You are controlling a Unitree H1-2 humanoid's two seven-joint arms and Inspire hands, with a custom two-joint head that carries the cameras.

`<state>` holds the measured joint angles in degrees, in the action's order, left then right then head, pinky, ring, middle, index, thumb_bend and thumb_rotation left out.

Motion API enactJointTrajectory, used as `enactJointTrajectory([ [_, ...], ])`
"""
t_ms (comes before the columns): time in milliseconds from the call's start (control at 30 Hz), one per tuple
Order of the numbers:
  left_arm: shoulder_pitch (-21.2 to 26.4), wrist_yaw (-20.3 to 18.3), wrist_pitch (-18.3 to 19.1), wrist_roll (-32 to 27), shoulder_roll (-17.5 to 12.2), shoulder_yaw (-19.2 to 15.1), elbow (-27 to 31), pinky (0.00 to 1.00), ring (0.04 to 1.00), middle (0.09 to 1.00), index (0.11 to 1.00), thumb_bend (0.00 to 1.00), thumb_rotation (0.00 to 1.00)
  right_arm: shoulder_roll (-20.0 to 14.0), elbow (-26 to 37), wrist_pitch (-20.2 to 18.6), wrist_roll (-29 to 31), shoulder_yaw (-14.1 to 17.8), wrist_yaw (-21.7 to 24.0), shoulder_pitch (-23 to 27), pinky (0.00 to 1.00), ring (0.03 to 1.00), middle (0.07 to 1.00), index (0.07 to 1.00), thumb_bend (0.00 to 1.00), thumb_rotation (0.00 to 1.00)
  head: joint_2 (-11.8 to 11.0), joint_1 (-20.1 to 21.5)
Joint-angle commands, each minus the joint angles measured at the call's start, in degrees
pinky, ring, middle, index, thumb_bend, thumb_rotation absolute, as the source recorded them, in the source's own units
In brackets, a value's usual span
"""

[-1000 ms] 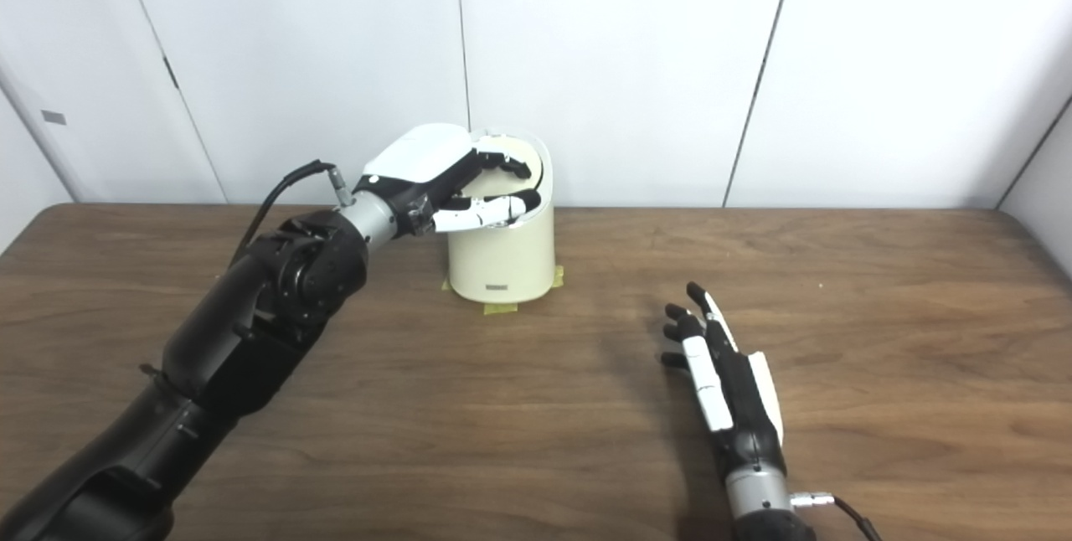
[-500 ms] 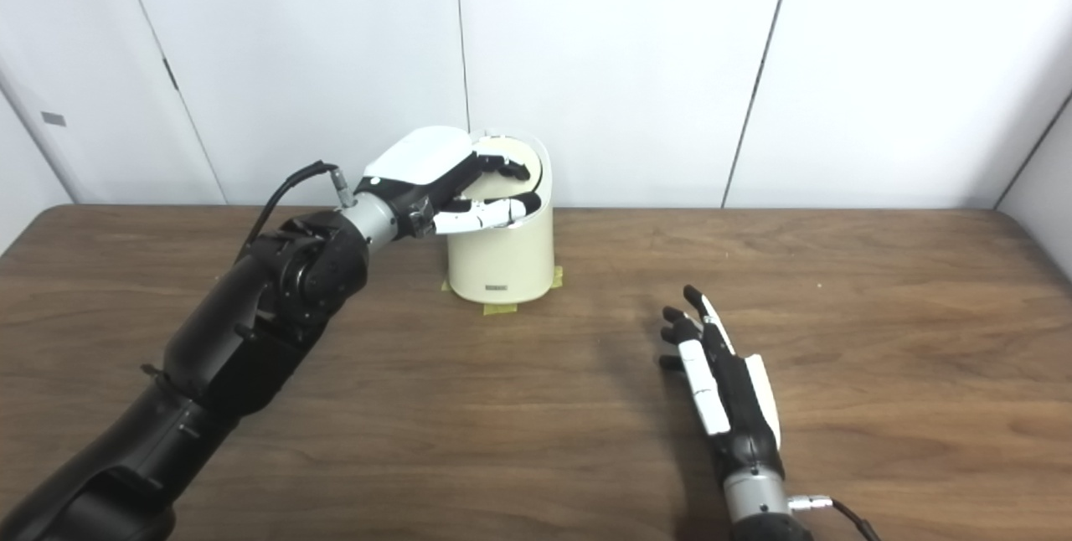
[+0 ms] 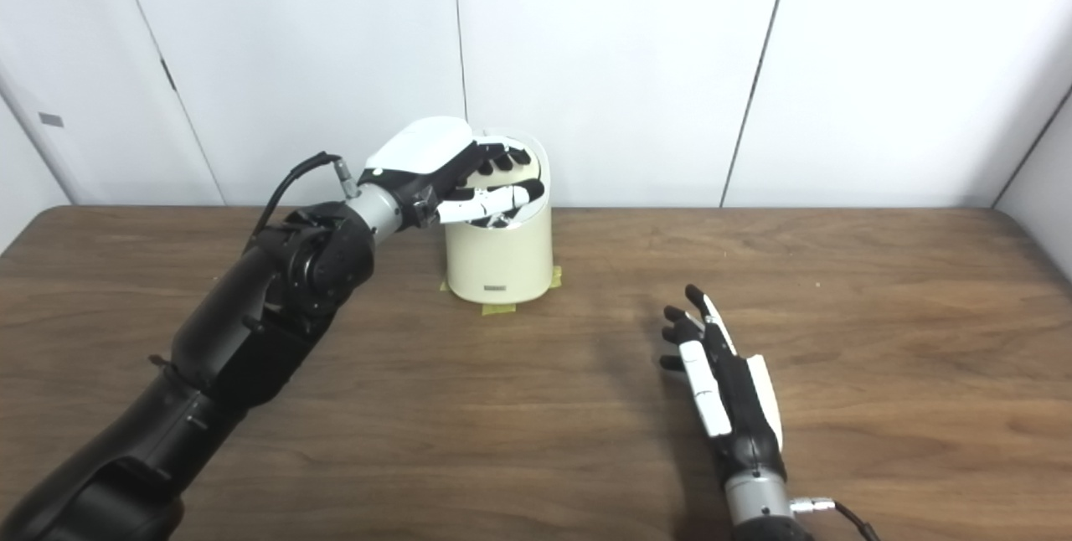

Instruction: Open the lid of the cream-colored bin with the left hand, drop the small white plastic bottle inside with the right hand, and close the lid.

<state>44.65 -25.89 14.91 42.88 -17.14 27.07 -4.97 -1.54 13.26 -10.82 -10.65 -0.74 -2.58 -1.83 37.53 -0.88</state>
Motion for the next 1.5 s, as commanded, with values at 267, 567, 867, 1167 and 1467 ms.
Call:
enactJointTrajectory([
  [267, -1.8, -4.1, -0.6, 0.7, -1.1, 3.4, -3.7, 0.61, 0.709, 0.783, 0.846, 0.60, 1.00, 0.0, 2.4, 0.8, 0.2, 0.0, 0.0, 0.9, 0.71, 0.831, 0.868, 0.950, 0.50, 1.00, 0.2, 0.1],
  [567, -1.9, -4.5, -1.1, 2.5, -1.9, 4.5, -1.5, 0.70, 0.777, 0.805, 0.843, 0.59, 1.00, 0.0, 2.3, 0.6, 0.2, -0.1, 0.1, 1.1, 0.71, 0.832, 0.867, 0.948, 0.50, 1.00, 0.4, -0.2],
  [867, -2.1, -5.8, -1.7, 6.1, -3.1, 6.0, 0.7, 0.79, 0.847, 0.840, 0.817, 0.58, 1.00, 0.0, 1.9, 1.0, -0.5, -0.3, -0.2, 1.2, 0.70, 0.822, 0.861, 0.944, 0.49, 1.00, 0.5, -0.4],
  [1167, -2.3, -5.9, -2.9, 6.8, -3.2, 5.8, -0.8, 0.75, 0.816, 0.817, 0.785, 0.58, 1.00, 0.1, 1.9, 0.8, -0.1, -0.1, -0.2, 1.5, 0.71, 0.827, 0.859, 0.939, 0.50, 1.00, 0.7, -0.4],
  [1467, -2.5, -6.5, -3.4, 6.1, -2.9, 5.9, -3.1, 0.76, 0.821, 0.822, 0.793, 0.58, 1.00, 0.2, 2.5, 0.2, -0.2, 0.0, -0.3, 1.5, 0.71, 0.825, 0.855, 0.937, 0.50, 1.00, 0.8, -0.2],
])
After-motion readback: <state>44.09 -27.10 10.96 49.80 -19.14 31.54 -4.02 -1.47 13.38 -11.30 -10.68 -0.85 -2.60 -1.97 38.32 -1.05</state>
